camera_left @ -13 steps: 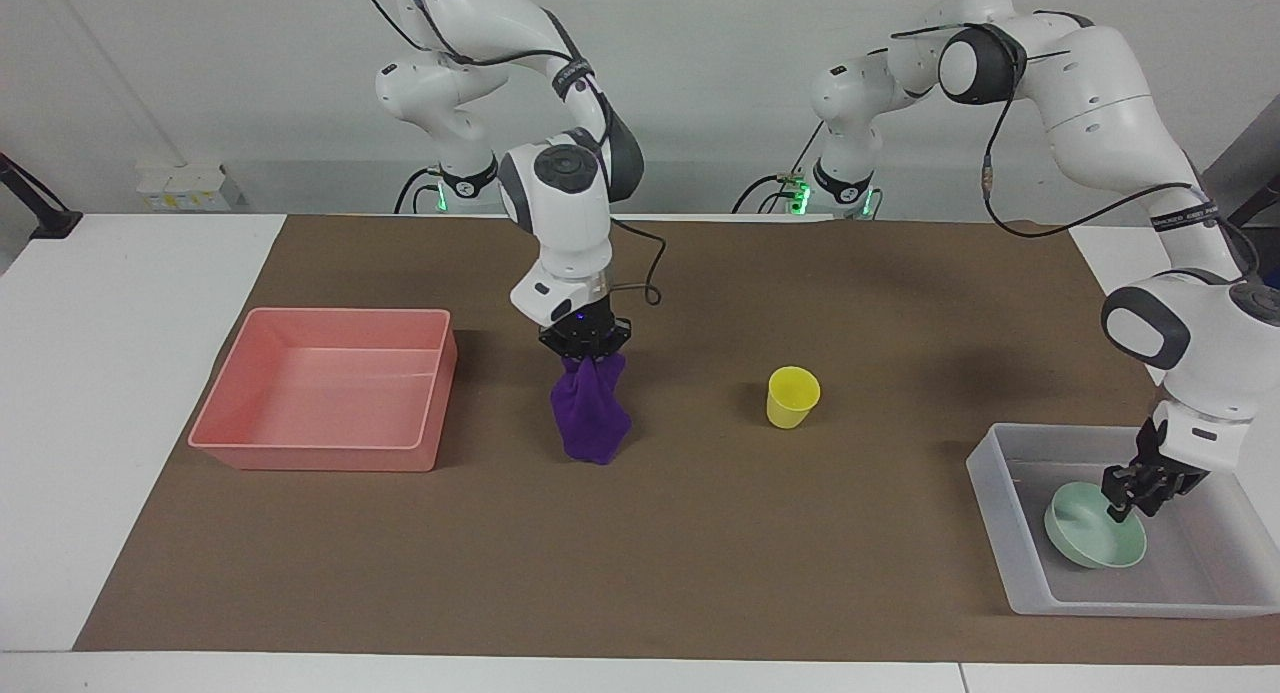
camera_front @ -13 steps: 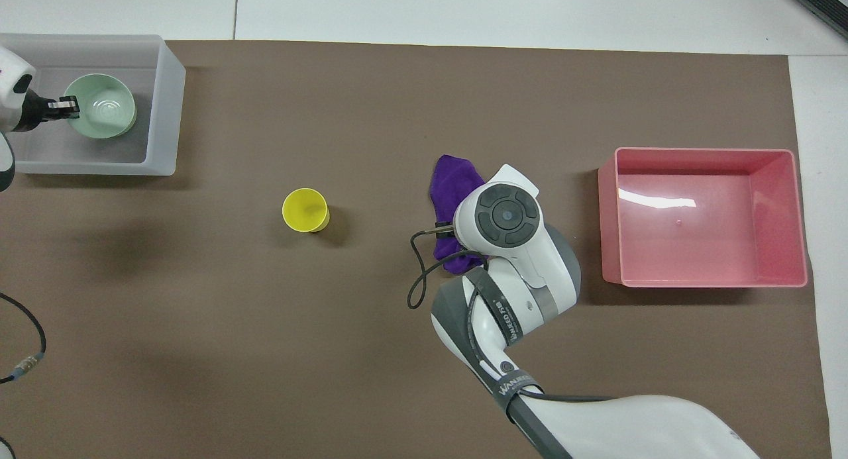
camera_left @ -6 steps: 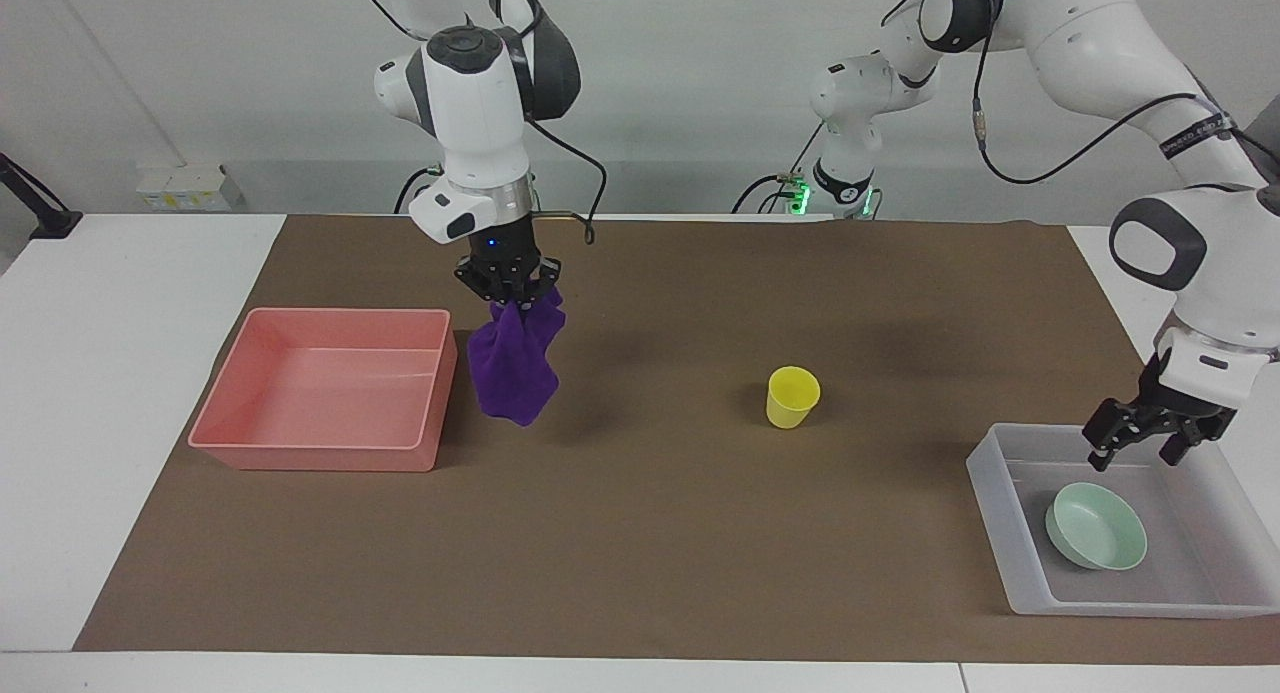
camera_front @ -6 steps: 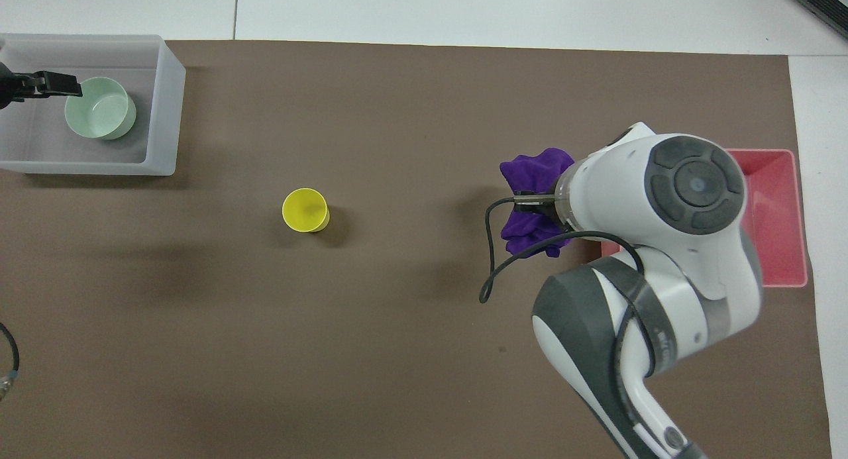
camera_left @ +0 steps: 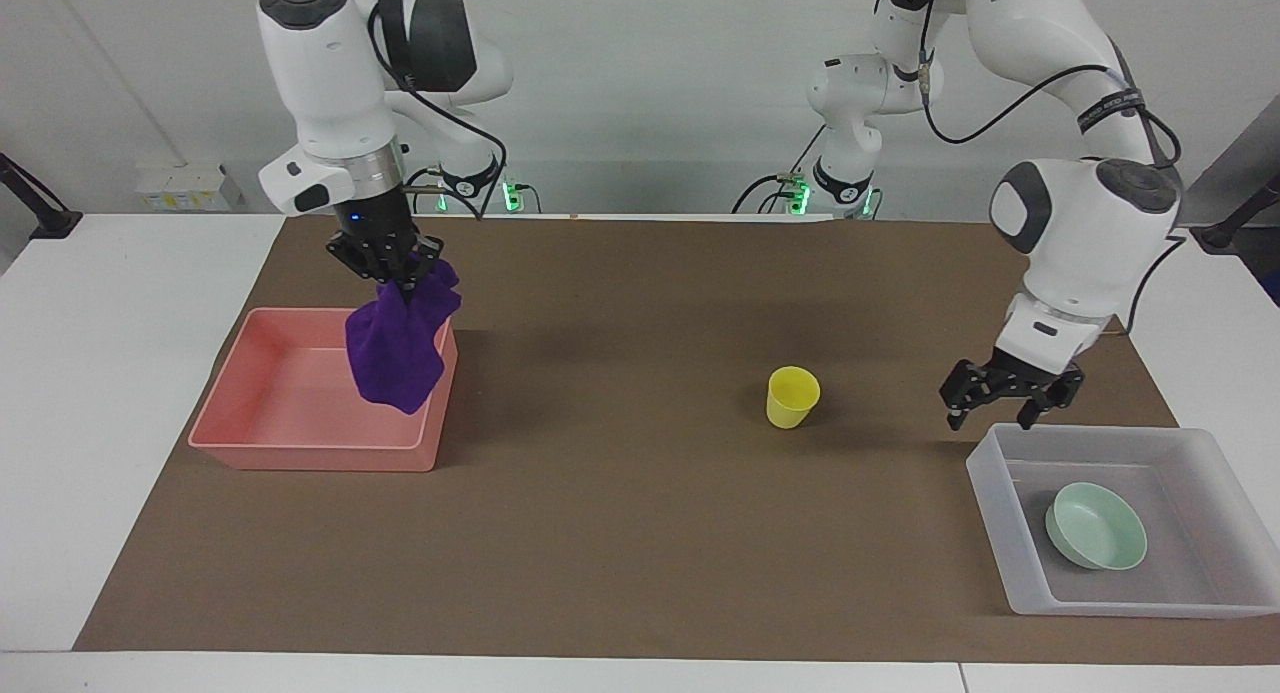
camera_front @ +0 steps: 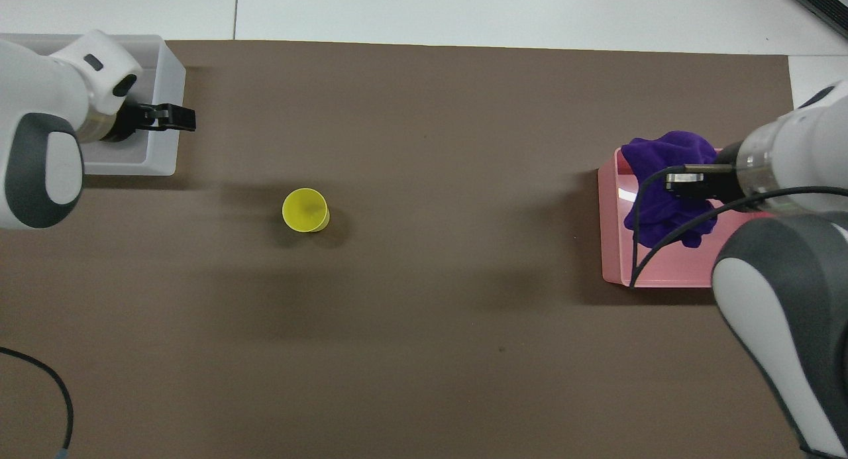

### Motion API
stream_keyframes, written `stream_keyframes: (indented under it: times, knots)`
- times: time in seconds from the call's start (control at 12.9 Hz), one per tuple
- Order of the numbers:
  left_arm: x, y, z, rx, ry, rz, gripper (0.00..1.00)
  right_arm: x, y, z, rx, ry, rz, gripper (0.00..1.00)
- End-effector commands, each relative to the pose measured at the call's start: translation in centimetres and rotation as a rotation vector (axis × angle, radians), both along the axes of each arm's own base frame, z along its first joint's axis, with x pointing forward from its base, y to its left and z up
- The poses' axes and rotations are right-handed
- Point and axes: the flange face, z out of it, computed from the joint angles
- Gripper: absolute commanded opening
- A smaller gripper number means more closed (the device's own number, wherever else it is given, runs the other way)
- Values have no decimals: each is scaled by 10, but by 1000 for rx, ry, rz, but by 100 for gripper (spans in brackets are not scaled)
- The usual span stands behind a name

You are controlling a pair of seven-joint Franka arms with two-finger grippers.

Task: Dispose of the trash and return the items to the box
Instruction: 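Carry the purple cloth with the right gripper over the pink bin, then grasp the yellow cup with the left gripper while the right gripper lowers the cloth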

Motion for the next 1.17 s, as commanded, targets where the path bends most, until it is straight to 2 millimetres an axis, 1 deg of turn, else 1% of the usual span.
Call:
stream_keyframes:
  times: [0.0,0.08,0.16,0.23,0.39,0.47,0.54,0.62,0.7,0.78,0.86,0.93,1.01,1.09]
  knots:
    - [-32,-46,-21,0,-10,5,100,-10,-42,-9,-8,33,-1,0]
    - [-43,-65,-33,-9,-1,17,100,-18,-60,-21,-6,49,-11,0]
    - [-55,-80,-42,-11,12,14,100,-23,-73,-33,-4,48,-20,0]
    - [-70,-89,-54,-8,26,3,100,-27,-84,-45,-2,45,-37,0]
    - [-90,-96,-71,-11,17,-12,100,-24,-96,-70,-3,39,-59,0]
    - [-98,-107,-77,-14,12,-27,100,-25,-100,-87,-3,47,-64,0]
    - [-100,-110,-84,-17,15,-21,96,-31,-104,-104,-1,68,-69,0]
    - [-102,-112,-92,-16,21,-23,87,-32,-105,-118,-1,58,-68,0]
    - [-107,-117,-100,-17,20,-32,70,-31,-110,-135,-2,50,-77,0]
    - [-112,-119,-107,-22,13,-30,44,-28,-115,-147,-4,46,-83,0]
    - [-114,-118,-112,-26,7,-24,3,-31,-120,-155,-3,55,-90,0]
    - [-114,-119,-111,-28,4,-24,0,-32,-120,-159,-4,54,-85,0]
    - [-114,-119,-111,-28,2,-23,0,-27,-122,-170,-7,41,-87,0]
    - [-112,-118,-109,-28,2,-21,0,-23,-132,-181,-10,37,-100,0]
